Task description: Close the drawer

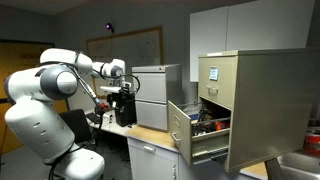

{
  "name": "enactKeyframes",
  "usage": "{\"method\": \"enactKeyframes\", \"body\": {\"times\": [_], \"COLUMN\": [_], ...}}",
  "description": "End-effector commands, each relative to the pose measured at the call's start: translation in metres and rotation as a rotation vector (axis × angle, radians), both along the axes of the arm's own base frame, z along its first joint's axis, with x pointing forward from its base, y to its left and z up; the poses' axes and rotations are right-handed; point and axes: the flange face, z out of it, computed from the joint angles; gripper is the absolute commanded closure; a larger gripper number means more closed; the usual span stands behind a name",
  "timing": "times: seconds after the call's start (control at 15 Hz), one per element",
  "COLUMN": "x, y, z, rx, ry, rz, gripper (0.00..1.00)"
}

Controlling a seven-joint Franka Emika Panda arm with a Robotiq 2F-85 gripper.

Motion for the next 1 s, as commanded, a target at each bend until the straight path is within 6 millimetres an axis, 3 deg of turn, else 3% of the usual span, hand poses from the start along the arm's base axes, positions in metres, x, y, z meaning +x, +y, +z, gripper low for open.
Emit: {"method": "enactKeyframes", "body": {"times": [0.0, 0.47, 0.87, 0.93], "x": [0.000, 0.000, 0.012, 0.015], "y": [0.000, 0.000, -0.015, -0.017], "z": [0.001, 0.002, -0.014, -0.019], "rx": [0.000, 0.001, -0.270, -0.303], "ry": [-0.001, -0.002, -0.098, -0.106], "rz": [0.000, 0.000, 0.048, 0.058], "gripper": [0.00, 0.00, 0.00, 0.25]}}
